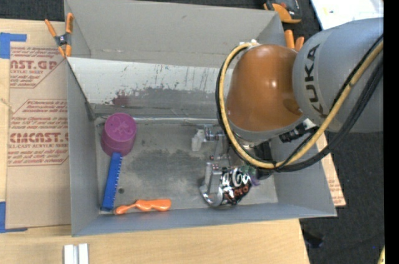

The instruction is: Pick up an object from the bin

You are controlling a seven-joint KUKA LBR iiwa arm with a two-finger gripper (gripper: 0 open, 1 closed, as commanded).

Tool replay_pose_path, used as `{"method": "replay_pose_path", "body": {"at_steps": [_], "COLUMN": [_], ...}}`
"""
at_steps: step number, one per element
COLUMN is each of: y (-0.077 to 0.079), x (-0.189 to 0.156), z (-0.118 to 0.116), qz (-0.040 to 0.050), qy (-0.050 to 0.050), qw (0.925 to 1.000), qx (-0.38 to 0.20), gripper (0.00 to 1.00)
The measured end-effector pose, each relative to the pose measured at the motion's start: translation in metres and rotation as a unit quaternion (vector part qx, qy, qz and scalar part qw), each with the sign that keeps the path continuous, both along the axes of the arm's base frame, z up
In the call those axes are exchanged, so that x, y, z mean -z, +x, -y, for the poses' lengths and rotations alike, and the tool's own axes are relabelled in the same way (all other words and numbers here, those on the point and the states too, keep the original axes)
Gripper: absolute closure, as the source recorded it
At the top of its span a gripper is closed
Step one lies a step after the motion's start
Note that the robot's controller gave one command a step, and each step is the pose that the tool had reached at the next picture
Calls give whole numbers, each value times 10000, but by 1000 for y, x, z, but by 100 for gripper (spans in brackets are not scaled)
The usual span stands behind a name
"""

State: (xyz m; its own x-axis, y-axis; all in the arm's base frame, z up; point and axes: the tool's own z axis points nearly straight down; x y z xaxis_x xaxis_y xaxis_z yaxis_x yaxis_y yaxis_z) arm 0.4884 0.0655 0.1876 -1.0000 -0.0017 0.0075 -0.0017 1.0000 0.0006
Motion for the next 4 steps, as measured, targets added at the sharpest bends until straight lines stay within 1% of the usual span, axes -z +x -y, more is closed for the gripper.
{"method": "replay_pose_path", "body": {"at_steps": [1,2,3,4], "y": [2,-2,5,3], "x": [-4,86,73,71], "z": [1,53,75,75], "qz": [46,50,71,50], "qy": [4,4,12,12], "qw": [10000,9981,9963,9907], "qx": [-3,-608,-854,-1363], "gripper": [0,0,0,0]}}
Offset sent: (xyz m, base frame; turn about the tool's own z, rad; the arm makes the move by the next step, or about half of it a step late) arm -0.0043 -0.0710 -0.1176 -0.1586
